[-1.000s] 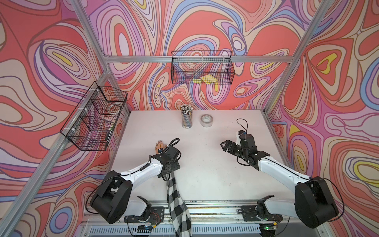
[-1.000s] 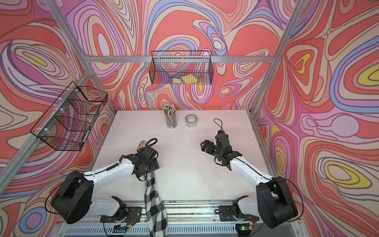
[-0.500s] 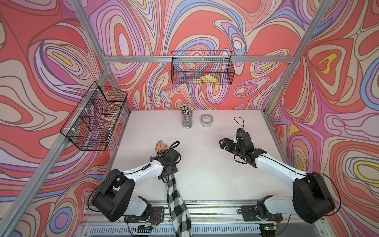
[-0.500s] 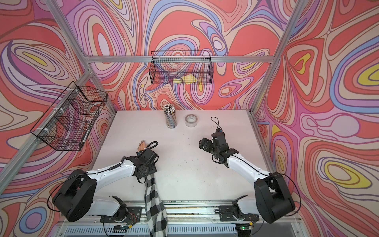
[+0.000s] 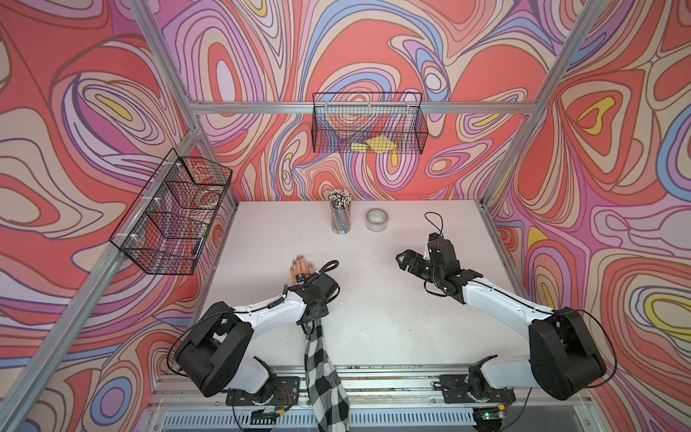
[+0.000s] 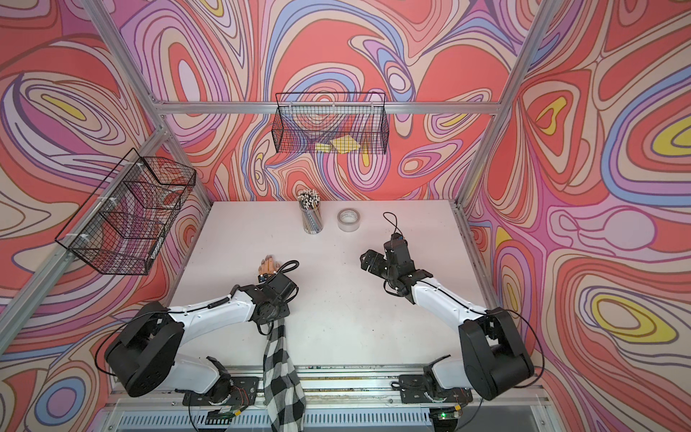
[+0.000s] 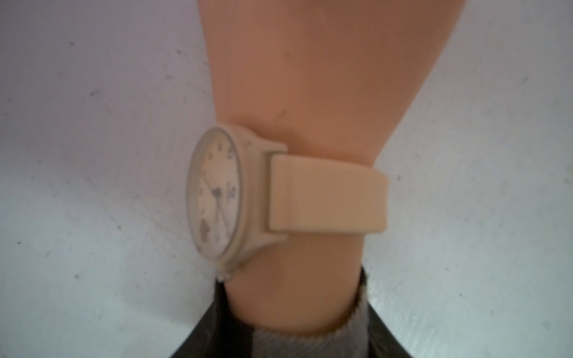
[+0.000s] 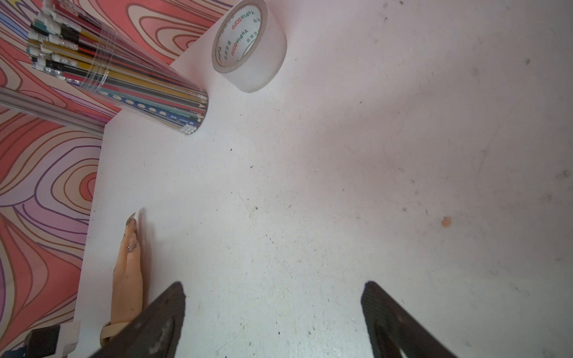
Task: Take off the watch
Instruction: Adjust the hand at the center of the board.
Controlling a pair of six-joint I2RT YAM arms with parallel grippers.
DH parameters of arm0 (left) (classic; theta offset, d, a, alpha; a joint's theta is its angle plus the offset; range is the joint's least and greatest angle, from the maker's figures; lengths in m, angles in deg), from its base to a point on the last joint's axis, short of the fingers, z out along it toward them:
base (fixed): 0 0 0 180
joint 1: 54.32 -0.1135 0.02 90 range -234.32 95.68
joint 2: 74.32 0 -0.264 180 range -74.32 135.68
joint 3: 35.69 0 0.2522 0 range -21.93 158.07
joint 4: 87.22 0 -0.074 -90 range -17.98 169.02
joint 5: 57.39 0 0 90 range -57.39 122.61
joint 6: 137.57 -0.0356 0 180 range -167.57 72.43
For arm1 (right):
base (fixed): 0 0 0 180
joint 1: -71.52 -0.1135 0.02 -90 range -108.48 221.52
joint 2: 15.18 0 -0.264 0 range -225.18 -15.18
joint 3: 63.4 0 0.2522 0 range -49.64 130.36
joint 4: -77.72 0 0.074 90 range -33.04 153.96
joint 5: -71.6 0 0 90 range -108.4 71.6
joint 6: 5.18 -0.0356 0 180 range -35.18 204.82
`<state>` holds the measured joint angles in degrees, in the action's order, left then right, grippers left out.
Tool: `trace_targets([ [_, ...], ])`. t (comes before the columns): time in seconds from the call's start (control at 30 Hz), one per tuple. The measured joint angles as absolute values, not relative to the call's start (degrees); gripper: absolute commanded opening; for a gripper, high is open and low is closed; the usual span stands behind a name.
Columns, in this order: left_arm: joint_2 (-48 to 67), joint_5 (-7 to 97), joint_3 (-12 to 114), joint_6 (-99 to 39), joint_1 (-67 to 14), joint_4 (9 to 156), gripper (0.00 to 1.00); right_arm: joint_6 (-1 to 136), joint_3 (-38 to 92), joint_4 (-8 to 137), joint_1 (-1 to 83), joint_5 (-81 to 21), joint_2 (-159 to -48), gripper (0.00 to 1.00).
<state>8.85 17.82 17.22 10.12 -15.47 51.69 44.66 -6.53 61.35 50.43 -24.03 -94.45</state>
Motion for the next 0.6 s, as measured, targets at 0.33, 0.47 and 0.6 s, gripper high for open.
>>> trace_targets([
  [0.33,9.18,26.52,18.38,9.03,-9.61,62.27,0.44,41.99,-10.29,69.32,50.41,-31.51,-98.64,0.87],
  [0.47,9.99,30.52,18.4,8.53,-8.39,68.93,0.43,39.02,-12.56,75.22,50.3,-36.45,-102.18,0.84],
  [0.6,11.26,33.47,18.8,8.26,-7.21,74.16,0.43,35.67,-14.13,81.34,49.17,-40.14,-104.54,0.83],
])
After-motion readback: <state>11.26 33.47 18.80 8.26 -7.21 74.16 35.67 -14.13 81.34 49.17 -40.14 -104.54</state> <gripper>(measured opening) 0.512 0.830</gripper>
